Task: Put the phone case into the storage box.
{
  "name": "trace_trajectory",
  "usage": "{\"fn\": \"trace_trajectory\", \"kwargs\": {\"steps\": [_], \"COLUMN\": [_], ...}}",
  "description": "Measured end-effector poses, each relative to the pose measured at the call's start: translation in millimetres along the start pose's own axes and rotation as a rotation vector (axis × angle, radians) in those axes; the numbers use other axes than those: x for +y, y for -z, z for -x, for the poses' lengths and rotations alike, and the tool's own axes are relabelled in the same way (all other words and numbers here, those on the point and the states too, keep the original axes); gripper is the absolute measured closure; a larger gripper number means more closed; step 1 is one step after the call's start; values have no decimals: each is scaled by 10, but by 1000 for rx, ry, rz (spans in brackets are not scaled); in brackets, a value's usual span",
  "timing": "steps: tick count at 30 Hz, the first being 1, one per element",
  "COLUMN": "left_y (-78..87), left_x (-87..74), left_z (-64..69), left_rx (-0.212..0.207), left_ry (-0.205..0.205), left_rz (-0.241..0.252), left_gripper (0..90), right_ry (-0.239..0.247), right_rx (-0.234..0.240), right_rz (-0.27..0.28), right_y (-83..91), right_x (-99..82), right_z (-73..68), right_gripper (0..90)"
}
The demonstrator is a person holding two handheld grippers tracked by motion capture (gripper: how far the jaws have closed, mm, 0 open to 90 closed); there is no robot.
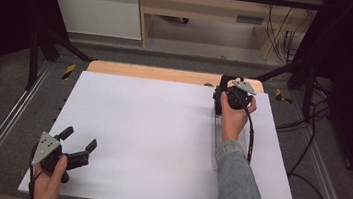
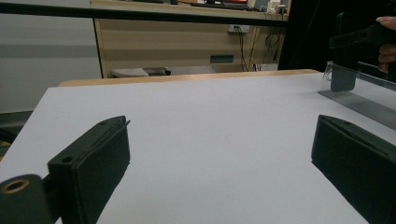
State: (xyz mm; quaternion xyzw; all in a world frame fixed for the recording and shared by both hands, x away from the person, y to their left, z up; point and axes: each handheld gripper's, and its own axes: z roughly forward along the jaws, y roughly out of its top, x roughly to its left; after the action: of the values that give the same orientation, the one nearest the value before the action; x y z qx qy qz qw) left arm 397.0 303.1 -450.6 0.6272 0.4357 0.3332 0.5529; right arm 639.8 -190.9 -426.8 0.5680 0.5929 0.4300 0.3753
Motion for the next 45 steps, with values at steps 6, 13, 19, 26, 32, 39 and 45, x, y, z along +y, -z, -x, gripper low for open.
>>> {"fn": "trace_trajectory", "kwargs": {"steps": [6,13,19,26,32,39,45], "left_y": [-3,0,-5,-4,-3,-3,-1], "left_x": [0,1,-1,-1,-1,0,1], "left_z": [5,5,7,6,6,6,6], "left_rx": [-2,-2,-4,-5,-4,-5,-5], "left_ry": [0,-2,-4,-3,-3,-3,-2], "left_rz": [0,0,-2,-2,-2,-2,-1], "left_gripper": [48,48,48,48,48,48,48], "right_ry": [2,2,-7,-10,3,14,27], "right_rx": [1,3,0,1,3,-19,-18], "right_rz": [-7,-5,2,8,13,17,14], "right_y": [-9,-11,-13,-9,-5,-15,-21], "right_x": [-20,-27,-37,-86,-88,-90,-95], "right_z": [1,3,7,18,13,-15,-32], "right_gripper": [133,134,134,134,133,133,132]}}
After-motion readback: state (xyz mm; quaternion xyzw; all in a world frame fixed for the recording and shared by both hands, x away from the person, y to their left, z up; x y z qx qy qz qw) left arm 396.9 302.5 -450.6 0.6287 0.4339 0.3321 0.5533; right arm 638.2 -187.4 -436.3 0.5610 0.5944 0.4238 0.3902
